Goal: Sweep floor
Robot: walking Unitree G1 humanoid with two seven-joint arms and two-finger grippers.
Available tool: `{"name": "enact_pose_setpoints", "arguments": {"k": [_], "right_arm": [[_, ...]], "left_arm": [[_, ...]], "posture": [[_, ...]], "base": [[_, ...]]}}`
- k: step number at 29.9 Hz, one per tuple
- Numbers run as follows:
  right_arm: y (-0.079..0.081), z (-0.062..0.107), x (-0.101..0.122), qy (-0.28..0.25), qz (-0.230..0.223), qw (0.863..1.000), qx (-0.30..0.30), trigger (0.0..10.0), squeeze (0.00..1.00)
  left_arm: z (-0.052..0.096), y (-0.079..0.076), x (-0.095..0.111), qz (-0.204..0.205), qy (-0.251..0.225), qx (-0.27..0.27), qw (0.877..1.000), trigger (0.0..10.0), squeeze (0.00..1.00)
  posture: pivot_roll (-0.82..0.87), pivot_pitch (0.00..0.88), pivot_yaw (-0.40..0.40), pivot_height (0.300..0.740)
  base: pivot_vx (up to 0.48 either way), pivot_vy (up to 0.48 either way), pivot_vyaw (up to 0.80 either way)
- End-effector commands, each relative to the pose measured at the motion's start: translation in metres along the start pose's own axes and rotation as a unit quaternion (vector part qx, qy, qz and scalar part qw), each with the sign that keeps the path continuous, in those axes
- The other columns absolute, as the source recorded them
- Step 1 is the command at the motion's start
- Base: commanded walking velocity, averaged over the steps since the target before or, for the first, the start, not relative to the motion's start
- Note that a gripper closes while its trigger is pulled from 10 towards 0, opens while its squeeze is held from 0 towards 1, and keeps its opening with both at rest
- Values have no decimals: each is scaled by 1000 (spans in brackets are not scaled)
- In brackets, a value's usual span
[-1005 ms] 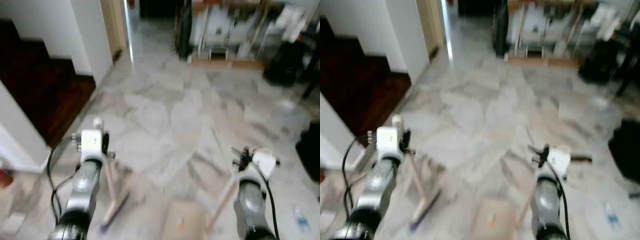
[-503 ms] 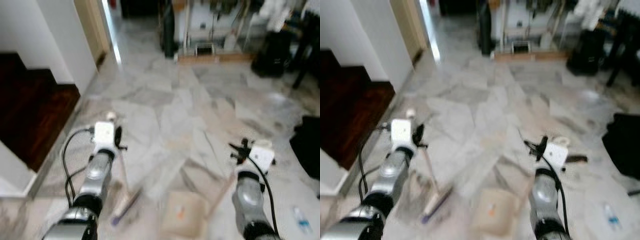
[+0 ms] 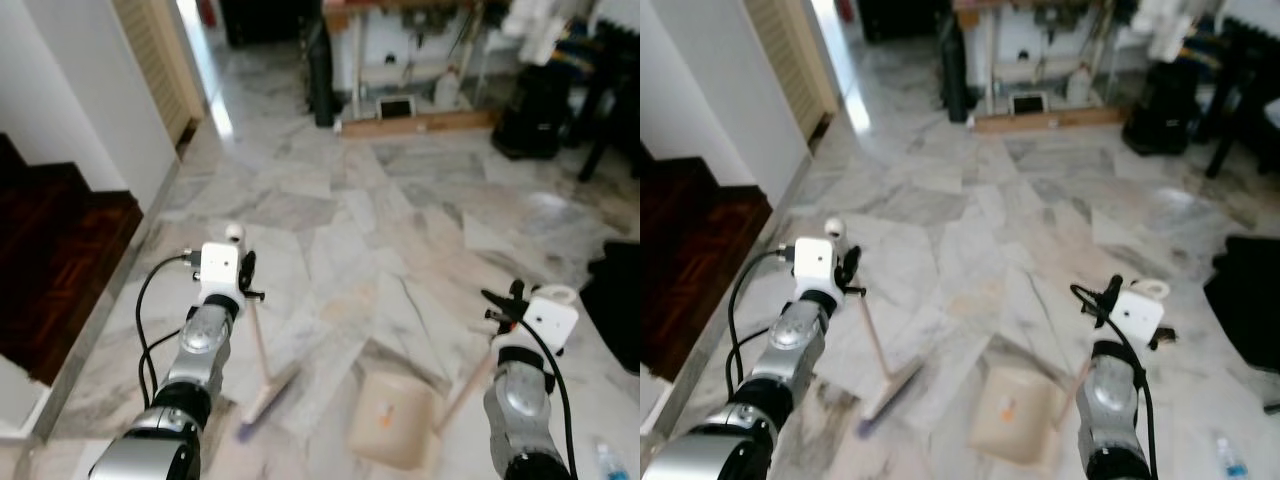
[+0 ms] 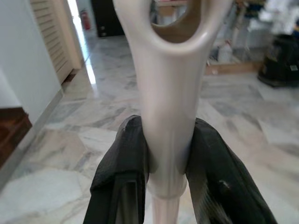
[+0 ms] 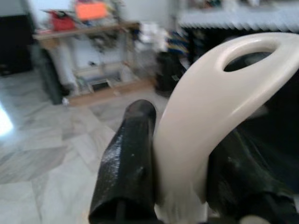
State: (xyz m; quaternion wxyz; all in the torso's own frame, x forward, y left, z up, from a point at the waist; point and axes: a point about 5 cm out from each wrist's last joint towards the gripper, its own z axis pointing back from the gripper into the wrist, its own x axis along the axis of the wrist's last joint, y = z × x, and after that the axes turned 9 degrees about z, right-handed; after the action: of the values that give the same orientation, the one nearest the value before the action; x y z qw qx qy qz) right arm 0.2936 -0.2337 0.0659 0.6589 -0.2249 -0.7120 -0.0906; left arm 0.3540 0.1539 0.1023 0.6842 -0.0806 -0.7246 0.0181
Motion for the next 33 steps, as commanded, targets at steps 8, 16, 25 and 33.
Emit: {"name": "enact_pose_setpoints", "arguments": {"k": [8, 16, 25, 33], "right_arm": [[10, 3, 8, -20, -8, 999, 26, 10000, 0], [15, 2, 14, -27, -12, 999, 43, 10000, 0], [20, 1, 15, -27, -12, 998, 59, 10000, 0], [22, 5, 14, -24, -16, 998, 60, 10000, 0]], "left_arm": [[7, 23, 7, -18, -31, 37, 999, 10000, 0], [8, 29, 13, -22, -55, 52, 997, 10000, 0], [14, 35, 15, -23, -70, 67, 995, 10000, 0], [17, 40, 15, -30, -68, 69, 995, 10000, 0]], "posture": [[-20, 0, 5, 740], [15, 0, -35, 740], [34, 0, -53, 740], [34, 0, -36, 740]], "base": [[381, 0, 0], [378, 0, 0], [376, 0, 0], [375, 0, 0]]}}
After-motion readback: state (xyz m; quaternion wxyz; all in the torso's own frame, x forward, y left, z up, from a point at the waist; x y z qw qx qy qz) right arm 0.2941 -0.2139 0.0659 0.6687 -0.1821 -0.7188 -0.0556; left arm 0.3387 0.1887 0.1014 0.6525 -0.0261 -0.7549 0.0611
